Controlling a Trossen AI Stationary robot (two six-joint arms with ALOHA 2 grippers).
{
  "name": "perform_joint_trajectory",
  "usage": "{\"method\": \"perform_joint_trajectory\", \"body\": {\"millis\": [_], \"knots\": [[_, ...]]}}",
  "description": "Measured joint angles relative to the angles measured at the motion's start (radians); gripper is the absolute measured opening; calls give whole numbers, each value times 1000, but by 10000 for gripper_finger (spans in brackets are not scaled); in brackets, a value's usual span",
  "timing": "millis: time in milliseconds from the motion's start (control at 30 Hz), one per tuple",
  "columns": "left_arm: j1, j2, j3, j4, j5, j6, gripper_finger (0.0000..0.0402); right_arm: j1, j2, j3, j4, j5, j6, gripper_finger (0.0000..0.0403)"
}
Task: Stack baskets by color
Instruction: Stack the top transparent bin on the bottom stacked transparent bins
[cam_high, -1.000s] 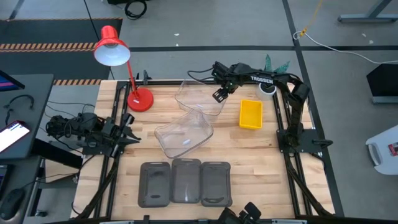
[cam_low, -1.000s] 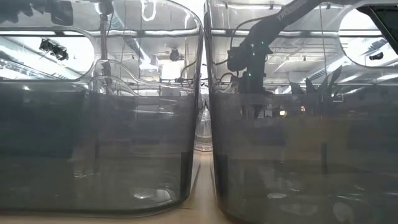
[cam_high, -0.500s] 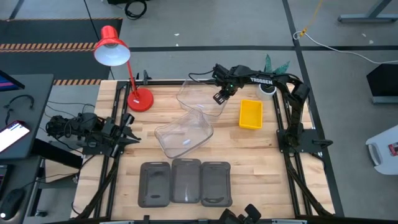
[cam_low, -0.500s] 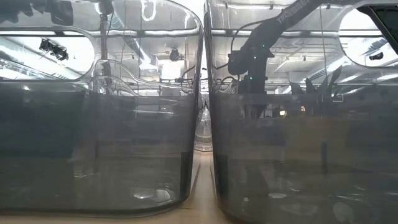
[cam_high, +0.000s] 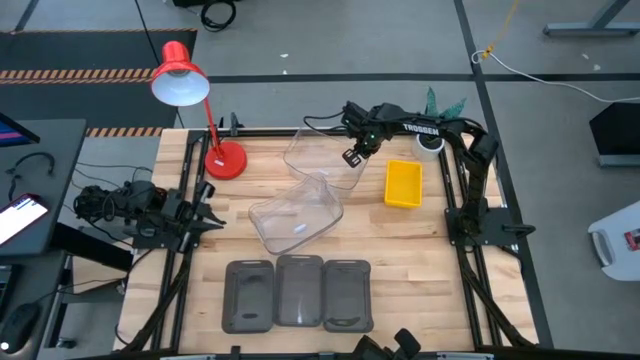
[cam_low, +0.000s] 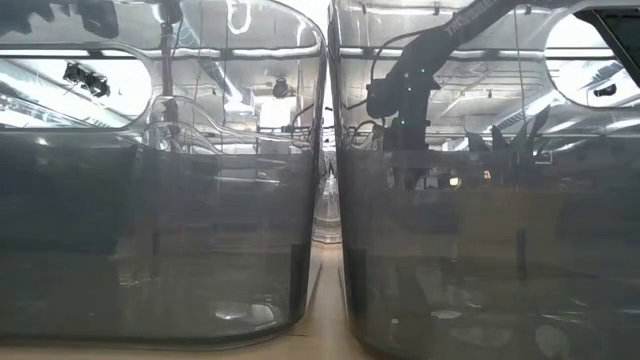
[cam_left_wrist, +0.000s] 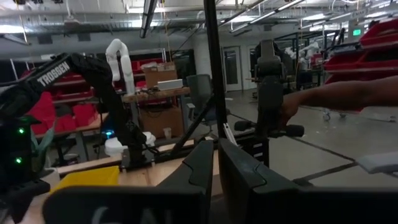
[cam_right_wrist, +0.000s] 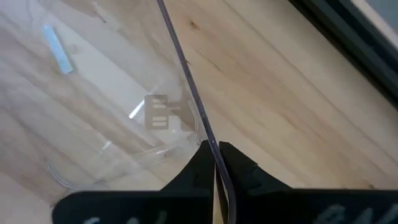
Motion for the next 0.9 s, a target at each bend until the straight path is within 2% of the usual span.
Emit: {"method": "perform_joint_trajectory", "body": {"millis": [200, 900], "knots": [[0, 0, 0, 7, 0, 50, 28, 0, 0, 69, -48, 6, -11, 8], [0, 0, 0, 43, 0, 40, 30, 37, 1, 400, -211, 37, -24, 8]]}}
